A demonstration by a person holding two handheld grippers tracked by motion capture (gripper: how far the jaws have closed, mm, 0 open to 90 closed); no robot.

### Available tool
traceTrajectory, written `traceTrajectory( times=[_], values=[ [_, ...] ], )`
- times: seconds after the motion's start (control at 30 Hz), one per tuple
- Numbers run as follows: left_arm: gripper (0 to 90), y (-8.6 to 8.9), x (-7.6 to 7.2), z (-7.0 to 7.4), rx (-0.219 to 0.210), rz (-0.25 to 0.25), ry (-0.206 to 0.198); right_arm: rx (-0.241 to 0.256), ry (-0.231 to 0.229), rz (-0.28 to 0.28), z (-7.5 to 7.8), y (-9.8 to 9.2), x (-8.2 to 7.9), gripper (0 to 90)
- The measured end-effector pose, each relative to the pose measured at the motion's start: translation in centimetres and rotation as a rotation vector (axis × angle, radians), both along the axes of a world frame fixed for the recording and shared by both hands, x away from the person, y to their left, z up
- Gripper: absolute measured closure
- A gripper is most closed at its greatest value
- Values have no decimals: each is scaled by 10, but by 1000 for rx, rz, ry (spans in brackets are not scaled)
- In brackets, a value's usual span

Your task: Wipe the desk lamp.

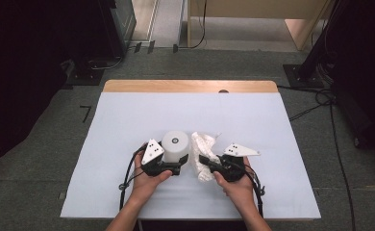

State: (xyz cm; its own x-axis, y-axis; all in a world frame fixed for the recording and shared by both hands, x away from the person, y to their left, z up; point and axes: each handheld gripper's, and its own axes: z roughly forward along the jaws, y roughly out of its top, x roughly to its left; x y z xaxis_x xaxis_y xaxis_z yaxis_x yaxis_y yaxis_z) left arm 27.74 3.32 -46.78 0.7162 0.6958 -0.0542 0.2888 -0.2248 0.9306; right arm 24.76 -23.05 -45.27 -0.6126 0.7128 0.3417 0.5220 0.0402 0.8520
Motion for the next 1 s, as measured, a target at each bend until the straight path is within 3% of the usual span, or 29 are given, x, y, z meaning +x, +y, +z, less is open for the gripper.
traceTrajectory(
  times=[0.2,0.3,0.43,0.53,0.67,0.77,0.87,1.0],
  values=[
    [79,1,-1,-9,76,18,-17,15,-21,-57,8,-18,2,754],
    [75,1,-4,-10,87,19,-27,18,-30,-74,11,-24,2,754],
    [62,4,-8,-10,66,49,-15,20,-39,-84,13,-28,2,754],
    [0,2,-12,-9,23,66,3,15,-40,-86,13,-28,2,754],
    [0,-11,-19,-4,48,184,-31,17,-39,-84,13,-27,3,754],
    [0,-20,-20,-5,79,264,-11,17,-42,-81,13,-27,3,754],
    [63,-23,-21,-7,86,293,-17,15,-41,-80,13,-26,3,754],
    [81,-18,-20,-7,70,268,-8,14,-40,-77,12,-24,3,754]
  ],
)
